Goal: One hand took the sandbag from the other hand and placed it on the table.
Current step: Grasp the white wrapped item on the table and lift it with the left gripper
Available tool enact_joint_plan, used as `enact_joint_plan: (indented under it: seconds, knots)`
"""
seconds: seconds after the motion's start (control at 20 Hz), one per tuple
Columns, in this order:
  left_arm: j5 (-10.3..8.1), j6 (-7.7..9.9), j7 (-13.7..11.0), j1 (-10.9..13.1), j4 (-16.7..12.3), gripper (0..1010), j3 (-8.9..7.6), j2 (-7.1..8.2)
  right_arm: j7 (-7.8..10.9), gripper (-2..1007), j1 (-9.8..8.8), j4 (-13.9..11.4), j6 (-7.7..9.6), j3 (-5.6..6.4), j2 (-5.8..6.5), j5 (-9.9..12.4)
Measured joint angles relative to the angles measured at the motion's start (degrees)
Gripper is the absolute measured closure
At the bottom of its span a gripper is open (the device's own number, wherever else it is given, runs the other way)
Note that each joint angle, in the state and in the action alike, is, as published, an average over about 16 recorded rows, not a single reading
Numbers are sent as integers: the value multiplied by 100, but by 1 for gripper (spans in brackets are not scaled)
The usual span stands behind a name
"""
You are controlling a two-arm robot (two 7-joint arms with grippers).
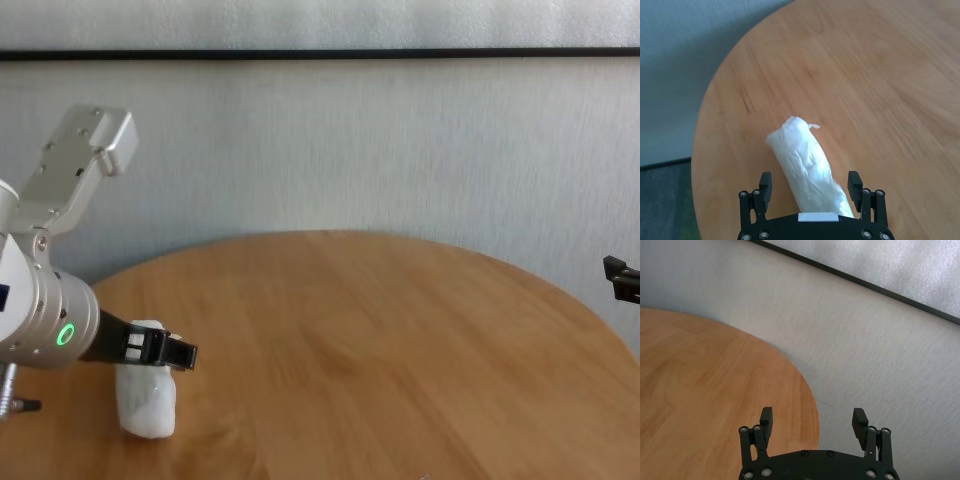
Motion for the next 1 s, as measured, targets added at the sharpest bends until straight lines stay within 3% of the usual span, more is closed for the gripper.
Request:
enact_joint_plan:
  seconds: [0.45,1.0]
  knots:
    - [19,187,8,-35,147,10,-105,-155,0,5,0,0,0,0,0,0]
    - [135,251,9,-163,411,10,-153,-314,0,5,0,0,0,0,0,0]
